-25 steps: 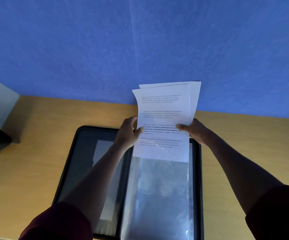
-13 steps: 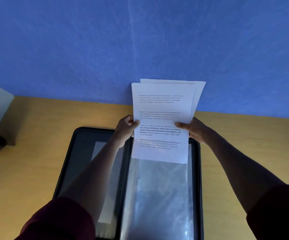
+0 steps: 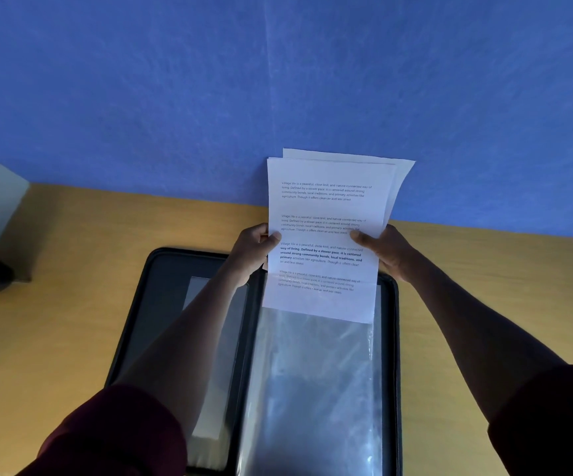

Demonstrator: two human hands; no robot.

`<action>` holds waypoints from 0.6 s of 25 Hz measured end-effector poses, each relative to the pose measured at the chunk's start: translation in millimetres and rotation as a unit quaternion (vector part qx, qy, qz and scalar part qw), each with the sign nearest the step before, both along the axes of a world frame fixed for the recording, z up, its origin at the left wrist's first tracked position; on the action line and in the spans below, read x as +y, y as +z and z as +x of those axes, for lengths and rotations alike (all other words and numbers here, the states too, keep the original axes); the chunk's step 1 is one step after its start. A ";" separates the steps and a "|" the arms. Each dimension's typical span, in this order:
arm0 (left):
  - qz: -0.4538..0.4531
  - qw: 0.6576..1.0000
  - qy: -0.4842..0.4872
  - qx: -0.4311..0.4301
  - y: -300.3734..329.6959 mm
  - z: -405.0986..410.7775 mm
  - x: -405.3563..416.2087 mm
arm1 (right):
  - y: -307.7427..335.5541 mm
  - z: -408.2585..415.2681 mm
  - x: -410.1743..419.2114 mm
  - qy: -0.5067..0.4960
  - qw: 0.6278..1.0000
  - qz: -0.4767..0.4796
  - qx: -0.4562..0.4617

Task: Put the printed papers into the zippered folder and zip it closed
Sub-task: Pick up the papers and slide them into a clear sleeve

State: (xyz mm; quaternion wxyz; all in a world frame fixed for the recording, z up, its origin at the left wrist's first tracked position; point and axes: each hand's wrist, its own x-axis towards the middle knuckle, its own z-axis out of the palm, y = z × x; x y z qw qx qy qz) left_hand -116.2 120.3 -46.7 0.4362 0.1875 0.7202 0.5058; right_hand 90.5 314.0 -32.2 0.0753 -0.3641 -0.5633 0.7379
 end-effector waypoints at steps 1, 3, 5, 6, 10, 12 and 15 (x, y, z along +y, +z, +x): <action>0.002 1.000 -0.005 0.010 -1.7 -2.0 0.3 | -0.2 0.0 0.9 -0.002 1.000 -0.001 0.003; 0.001 0.999 -0.010 0.033 -3.5 -4.5 1.1 | -1.4 0.1 3.7 -0.020 1.000 -0.001 0.005; 0.007 0.999 -0.007 0.030 -1.6 -4.9 1.6 | 0.6 -1.4 5.1 -0.055 0.998 0.004 0.005; 0.011 1.000 -0.008 0.022 -0.2 -4.6 1.6 | 1.9 -2.7 5.3 -0.069 0.998 0.011 0.005; 0.002 1.000 -0.028 0.002 -0.2 -7.4 2.7 | 4.1 -6.8 6.4 -0.086 0.995 0.044 0.004; -0.005 0.999 -0.033 0.001 1.5 -8.1 3.5 | 3.7 -7.1 7.6 -0.088 0.995 0.048 0.004; -0.002 1.000 -0.028 0.007 5.8 -6.2 5.0 | 3.5 -7.6 9.1 -0.087 0.995 0.051 0.005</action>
